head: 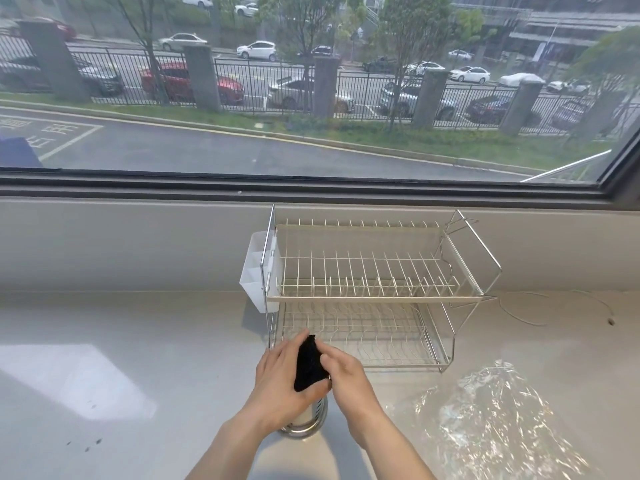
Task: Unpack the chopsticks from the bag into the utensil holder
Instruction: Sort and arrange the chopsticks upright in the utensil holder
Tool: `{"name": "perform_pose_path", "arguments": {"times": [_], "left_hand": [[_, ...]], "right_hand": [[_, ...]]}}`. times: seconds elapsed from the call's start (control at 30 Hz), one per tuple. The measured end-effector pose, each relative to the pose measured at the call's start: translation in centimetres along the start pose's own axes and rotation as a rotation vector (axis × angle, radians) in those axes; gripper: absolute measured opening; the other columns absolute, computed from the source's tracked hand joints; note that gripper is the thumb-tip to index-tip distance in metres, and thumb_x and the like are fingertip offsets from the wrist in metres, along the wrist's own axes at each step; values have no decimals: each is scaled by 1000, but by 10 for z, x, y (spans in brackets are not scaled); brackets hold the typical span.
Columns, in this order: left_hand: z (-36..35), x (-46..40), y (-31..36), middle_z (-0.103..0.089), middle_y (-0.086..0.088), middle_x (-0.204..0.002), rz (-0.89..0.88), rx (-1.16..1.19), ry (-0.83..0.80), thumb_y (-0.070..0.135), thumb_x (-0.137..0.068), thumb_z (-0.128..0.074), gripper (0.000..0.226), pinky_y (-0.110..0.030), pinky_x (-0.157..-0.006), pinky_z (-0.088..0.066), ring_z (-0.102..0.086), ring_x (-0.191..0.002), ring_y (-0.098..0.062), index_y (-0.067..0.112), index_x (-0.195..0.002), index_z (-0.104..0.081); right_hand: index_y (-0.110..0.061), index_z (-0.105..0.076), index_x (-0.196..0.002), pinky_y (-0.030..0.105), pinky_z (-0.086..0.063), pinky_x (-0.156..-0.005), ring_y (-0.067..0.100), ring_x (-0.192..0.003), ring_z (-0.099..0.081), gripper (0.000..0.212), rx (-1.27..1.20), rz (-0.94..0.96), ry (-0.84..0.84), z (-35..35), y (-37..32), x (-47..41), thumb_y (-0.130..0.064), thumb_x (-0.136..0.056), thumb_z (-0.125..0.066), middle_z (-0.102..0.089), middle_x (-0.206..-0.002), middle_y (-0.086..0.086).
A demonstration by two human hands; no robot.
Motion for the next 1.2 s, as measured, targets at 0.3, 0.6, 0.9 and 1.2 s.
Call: {"name": "perform_pose_path", "arguments": {"times": [0.3, 0.6, 0.9, 1.2], "left_hand": [[35, -8, 5, -71, 27, -109, 37, 144, 99, 23, -91, -68, 29, -27, -100, -48, -62, -111, 5, 45, -110, -69], [55, -11, -1, -68, 42, -91, 60, 140, 182, 30, -88, -73, 13, -14, -82, -44, -60, -96, 20, 43, -89, -75], [83, -13, 3, -71, 36, -87, 38, 216, 324, 26, -88, -74, 19, -14, -75, -45, -65, -87, 12, 45, -87, -73], [87, -11, -13, -71, 33, -84, 84, 256, 367, 22, -87, -75, 19, -14, -74, -47, -67, -82, 10, 40, -81, -69]], "right_hand": [[-26, -82, -97, 13, -55, -74, 3, -93, -73, 20, 133, 64, 198, 17, -8, -4, -11, -92, -69, -81, -92, -10], [-35, -79, -82, 20, -56, -81, -4, -92, -72, 16, 199, 138, 243, 17, -24, -6, -20, -88, -76, -79, -87, -19], [-29, -74, -94, 22, -56, -74, 7, -81, -72, 10, -57, 316, 546, 58, -69, 1, -20, -90, -75, -78, -88, -8], [-2, -57, -105, 29, -63, -63, 26, -72, -78, 35, -897, 90, 266, 93, -39, -1, 18, -79, -66, -71, -80, 18]]}}
Point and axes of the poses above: each hand's wrist, its own x-axis away from the middle knuckle, its own z-axis out of the back of the hand, y = z × x, the point moved 8 cm from there along -x, towards the middle knuckle
